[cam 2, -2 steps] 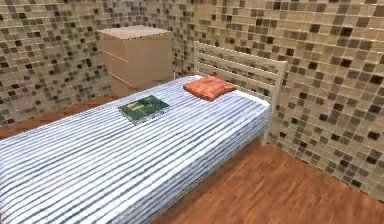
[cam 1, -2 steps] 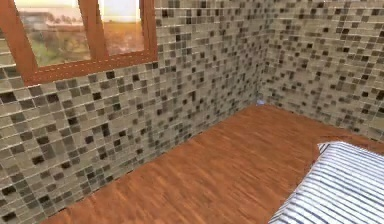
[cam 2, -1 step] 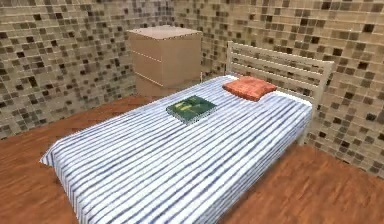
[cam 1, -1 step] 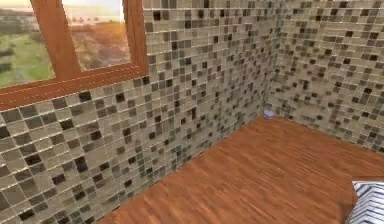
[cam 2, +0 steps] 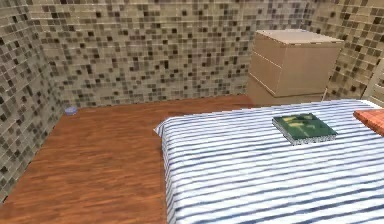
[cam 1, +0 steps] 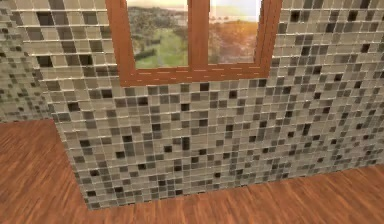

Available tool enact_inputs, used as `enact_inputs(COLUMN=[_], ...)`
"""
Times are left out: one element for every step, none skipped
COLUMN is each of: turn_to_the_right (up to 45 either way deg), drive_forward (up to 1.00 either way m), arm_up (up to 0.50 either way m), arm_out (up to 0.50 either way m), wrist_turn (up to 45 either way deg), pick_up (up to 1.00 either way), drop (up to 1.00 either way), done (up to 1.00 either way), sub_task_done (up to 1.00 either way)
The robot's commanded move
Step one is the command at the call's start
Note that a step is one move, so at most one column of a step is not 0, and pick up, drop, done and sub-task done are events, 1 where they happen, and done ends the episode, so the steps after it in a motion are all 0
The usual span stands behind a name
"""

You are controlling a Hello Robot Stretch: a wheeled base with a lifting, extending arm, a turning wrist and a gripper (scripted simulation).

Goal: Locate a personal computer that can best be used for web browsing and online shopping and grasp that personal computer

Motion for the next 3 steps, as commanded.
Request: enact_inputs(turn_to_the_right=[0.0, 45.0, 21.0], drive_forward=[0.15, 0.00, 0.00], arm_up=[0.00, 0.00, 0.00], arm_out=[0.00, 0.00, 0.00], wrist_turn=[0.0, 0.0, 0.0], pick_up=[0.00, 0.00, 0.00], drop=[0.00, 0.00, 0.00], done=[0.00, 0.00, 0.00], sub_task_done=[0.00, 0.00, 0.00])
